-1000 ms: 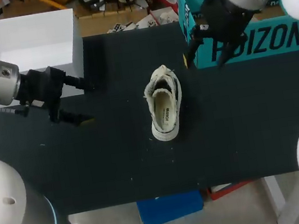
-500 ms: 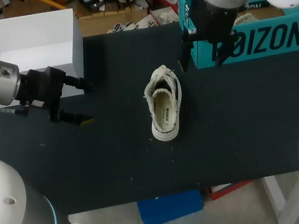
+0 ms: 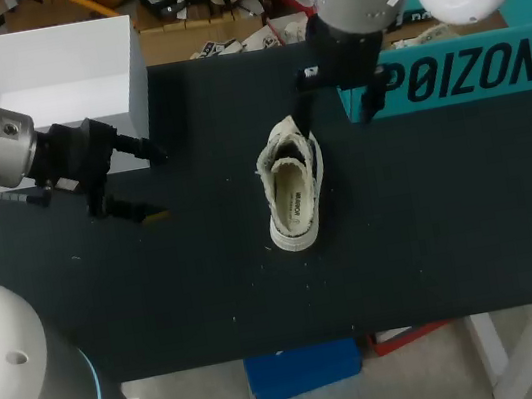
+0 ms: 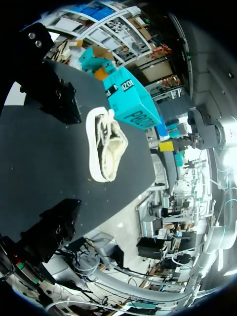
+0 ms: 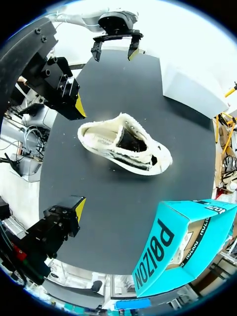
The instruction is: Take the shoe out of the shoebox, open the shoe tongue, remove and reinsert the insole, then place the shoe into the shoebox
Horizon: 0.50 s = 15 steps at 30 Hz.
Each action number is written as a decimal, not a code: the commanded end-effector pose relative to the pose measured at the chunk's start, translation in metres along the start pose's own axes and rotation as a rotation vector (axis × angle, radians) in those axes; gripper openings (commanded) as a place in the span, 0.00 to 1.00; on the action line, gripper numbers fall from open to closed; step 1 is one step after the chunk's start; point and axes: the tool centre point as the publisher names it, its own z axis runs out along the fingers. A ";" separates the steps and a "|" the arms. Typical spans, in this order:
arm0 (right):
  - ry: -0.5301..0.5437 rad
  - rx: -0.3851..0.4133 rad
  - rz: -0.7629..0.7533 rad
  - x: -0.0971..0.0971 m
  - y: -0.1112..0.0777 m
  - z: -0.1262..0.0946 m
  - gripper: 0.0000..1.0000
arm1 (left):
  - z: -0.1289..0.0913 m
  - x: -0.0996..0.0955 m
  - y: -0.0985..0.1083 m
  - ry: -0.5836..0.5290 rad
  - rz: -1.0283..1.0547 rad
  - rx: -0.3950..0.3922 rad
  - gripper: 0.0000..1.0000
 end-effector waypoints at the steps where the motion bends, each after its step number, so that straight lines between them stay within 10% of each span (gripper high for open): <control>1: -0.004 0.014 0.003 0.009 0.011 0.017 1.00 | 0.001 0.001 0.000 -0.004 0.001 -0.003 1.00; 12: 0.011 0.028 -0.005 0.017 0.020 0.050 0.99 | 0.001 0.001 0.000 -0.004 0.001 -0.003 1.00; 15: 0.017 0.031 -0.004 0.017 0.023 0.057 0.82 | 0.001 0.001 0.000 -0.004 0.001 -0.003 1.00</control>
